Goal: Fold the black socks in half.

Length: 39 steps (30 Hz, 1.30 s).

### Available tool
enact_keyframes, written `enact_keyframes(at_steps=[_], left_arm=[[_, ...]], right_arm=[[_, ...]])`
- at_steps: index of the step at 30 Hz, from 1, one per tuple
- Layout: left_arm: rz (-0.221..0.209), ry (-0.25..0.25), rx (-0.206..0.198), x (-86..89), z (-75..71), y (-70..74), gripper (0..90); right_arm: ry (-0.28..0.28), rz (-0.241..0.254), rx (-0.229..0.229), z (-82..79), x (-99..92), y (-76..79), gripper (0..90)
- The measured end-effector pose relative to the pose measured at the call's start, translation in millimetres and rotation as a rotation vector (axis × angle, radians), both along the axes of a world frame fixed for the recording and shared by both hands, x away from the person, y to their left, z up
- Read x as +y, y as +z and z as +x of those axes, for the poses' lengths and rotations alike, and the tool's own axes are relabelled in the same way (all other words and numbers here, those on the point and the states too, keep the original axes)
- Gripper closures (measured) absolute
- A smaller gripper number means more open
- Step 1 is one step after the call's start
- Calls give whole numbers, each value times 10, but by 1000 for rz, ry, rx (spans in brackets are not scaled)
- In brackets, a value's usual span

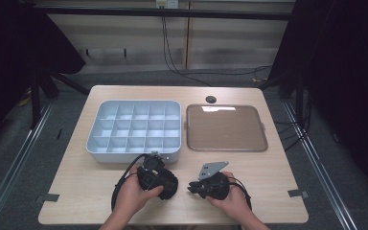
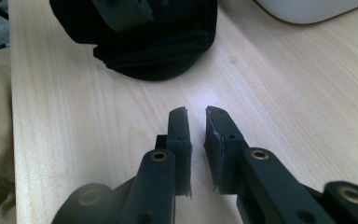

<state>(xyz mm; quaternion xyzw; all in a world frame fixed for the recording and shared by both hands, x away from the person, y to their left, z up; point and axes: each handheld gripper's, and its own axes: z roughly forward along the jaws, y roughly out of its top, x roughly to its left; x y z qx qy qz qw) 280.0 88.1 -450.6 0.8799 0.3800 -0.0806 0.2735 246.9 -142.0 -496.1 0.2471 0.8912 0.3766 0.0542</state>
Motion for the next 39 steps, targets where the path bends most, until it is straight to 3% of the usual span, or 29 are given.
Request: enact_keyframes(at_steps=[3,14,19,30,36,39], left_arm=[[20,-5,-21,23,5,69,676],[-24,50,-40,189,68,226,601],[-20,70,-43,251,84,238,581],[-14,136,-43,394,122,166,468],[-5,175,2,429,145,9,447],[3,171,9,434,155,-44,441]], right_arm=[[1,-3,-2,4,-1,-4,804],[17,-7,-5,-3,28,-13,819],[24,-8,-6,-5,34,-9,832],[50,4,-5,-11,79,1,860],[76,2,-5,-6,146,13,879],[88,3,1,3,181,6,882]])
